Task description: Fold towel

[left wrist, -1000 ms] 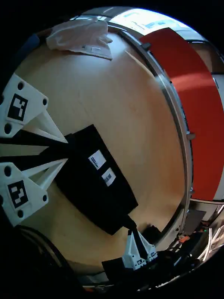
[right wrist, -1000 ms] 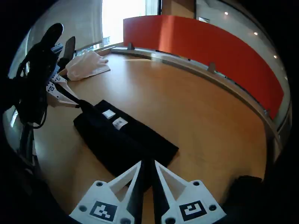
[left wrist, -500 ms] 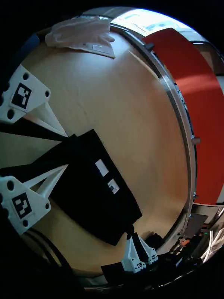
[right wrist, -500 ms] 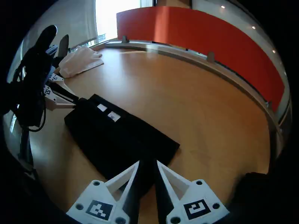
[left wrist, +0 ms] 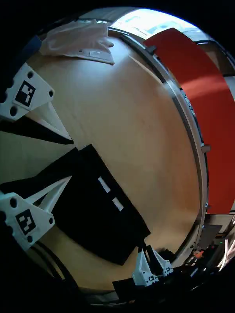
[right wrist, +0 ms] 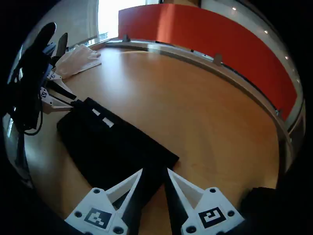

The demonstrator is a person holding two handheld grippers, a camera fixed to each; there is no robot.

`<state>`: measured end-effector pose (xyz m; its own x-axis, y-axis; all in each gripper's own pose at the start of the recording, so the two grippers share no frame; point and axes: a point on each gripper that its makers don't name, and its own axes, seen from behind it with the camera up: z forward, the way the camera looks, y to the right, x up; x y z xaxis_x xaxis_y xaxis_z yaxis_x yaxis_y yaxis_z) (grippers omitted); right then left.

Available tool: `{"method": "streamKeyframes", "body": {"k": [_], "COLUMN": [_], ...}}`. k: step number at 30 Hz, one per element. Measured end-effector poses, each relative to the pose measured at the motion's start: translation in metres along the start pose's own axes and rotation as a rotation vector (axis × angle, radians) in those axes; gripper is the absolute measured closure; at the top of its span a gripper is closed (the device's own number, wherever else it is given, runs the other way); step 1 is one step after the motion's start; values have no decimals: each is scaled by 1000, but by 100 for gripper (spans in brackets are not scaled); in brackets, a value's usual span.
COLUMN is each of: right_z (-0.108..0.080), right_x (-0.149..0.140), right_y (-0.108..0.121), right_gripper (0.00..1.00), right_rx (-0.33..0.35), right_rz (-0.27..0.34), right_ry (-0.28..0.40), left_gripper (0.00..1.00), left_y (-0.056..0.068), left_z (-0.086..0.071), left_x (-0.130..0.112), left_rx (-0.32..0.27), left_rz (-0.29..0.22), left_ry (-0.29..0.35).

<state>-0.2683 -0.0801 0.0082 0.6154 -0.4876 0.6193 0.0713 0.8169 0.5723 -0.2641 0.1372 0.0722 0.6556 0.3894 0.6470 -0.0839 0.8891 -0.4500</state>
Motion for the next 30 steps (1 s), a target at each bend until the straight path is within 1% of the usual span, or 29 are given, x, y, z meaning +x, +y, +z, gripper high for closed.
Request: {"method": "streamKeyframes", "body": {"k": [6,10,14,16,19,20,22,23,24,30], "right_z": [4,4,3,3,1,1,-1,-2,-3,-11], "right_x": [5,9,11,10,10,10,10,11,11,9], "right_y": [7,9,11,12,14,14,12,11,9,1], "right_gripper": [67,63,53,47,34,29,12,8,5,5], "right_rx": [-25,-34,-44,-49,-61,-65,-65,-65,-63,-55], "right_rz": [18,33,46,50,55,56,65,69,76,107], "right_ry": [4,12,19,20,23,24,28,30,32,49], "left_gripper": [44,25,9,9,9,8,8,8,8,8], "left_y": [-9,-11,-14,-18,-21,-22,-21,-21,-20,-16], "left_z": [0,-1,-3,-5,-9,-10,-14,-16,-18,-31], "left_x": [8,9,8,8,9,10,10,11,10,4], "left_rx": [21,18,19,31,42,44,39,37,34,21], "left_rz": [-5,-13,-17,-16,-16,-17,-25,-28,-32,-50], "left_ry": [18,19,24,30,37,39,43,45,47,53]}}
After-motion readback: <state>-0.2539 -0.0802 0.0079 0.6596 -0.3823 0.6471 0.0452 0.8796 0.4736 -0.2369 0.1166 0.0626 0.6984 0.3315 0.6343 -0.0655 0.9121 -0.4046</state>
